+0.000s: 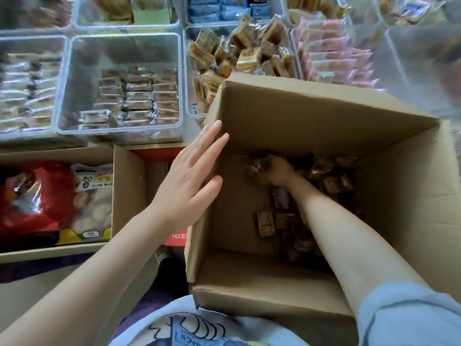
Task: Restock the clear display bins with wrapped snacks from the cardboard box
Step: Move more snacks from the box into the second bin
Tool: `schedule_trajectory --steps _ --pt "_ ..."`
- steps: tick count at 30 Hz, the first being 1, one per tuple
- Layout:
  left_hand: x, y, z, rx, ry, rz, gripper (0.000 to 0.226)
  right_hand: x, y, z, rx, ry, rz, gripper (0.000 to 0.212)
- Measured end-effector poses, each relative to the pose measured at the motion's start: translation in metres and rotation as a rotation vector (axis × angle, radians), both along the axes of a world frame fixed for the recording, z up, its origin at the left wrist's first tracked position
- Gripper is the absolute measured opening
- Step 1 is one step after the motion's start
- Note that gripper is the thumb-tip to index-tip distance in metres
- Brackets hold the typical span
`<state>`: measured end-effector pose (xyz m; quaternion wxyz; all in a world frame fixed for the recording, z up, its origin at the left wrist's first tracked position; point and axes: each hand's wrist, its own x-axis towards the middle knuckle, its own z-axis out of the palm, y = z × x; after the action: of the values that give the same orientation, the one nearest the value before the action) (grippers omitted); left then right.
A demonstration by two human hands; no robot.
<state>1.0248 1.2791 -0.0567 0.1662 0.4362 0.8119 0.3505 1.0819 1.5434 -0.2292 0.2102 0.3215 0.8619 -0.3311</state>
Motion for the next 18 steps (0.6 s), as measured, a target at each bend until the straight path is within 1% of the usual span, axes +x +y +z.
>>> schedule_trajectory --steps 2,3,4,5,6,7,9,11,14,16,18 --pt "0.000 -0.001 0.001 -0.020 -0.016 0.004 0.064 -0.004 -0.008 0.033 -0.420 0.031 -0.182 0.026" --pt "-0.001 -0.002 0.002 -0.032 -0.028 0.004 0.065 -0.004 -0.013 0.053 -0.660 0.024 -0.264 0.023" --pt "-0.001 -0.004 0.003 -0.037 -0.039 0.000 0.066 -0.003 -0.016 0.075 -0.885 0.027 -0.312 0.026" --pt "-0.003 -0.005 0.004 -0.031 -0.049 -0.004 0.068 -0.001 -0.019 0.095 -1.061 0.037 -0.322 0.033" --pt "-0.004 -0.007 0.006 -0.015 -0.060 -0.006 0.070 -0.001 -0.022 0.114 -1.184 0.049 -0.303 0.041" --pt "-0.005 -0.008 0.008 0.007 -0.077 0.003 0.074 -0.001 -0.026 0.134 -1.257 0.071 -0.274 0.047" --pt "-0.009 -0.013 0.015 0.065 -0.139 0.056 0.081 -0.004 -0.040 0.175 -1.330 0.152 -0.195 0.055" --pt "-0.016 -0.022 0.024 0.156 -0.168 0.101 0.086 -0.013 -0.060 0.213 -1.341 0.251 -0.128 0.058" --pt "-0.037 -0.042 0.039 0.292 -0.108 0.111 0.094 -0.035 -0.100 0.254 -1.256 0.363 -0.157 0.056" --pt "-0.059 -0.062 0.047 0.376 -0.081 0.130 0.095 -0.057 -0.132 0.267 -1.216 0.412 -0.189 0.055" --pt "-0.087 -0.093 0.049 0.413 -0.060 0.161 0.095 -0.085 -0.171 0.270 -1.202 0.427 -0.259 0.052"
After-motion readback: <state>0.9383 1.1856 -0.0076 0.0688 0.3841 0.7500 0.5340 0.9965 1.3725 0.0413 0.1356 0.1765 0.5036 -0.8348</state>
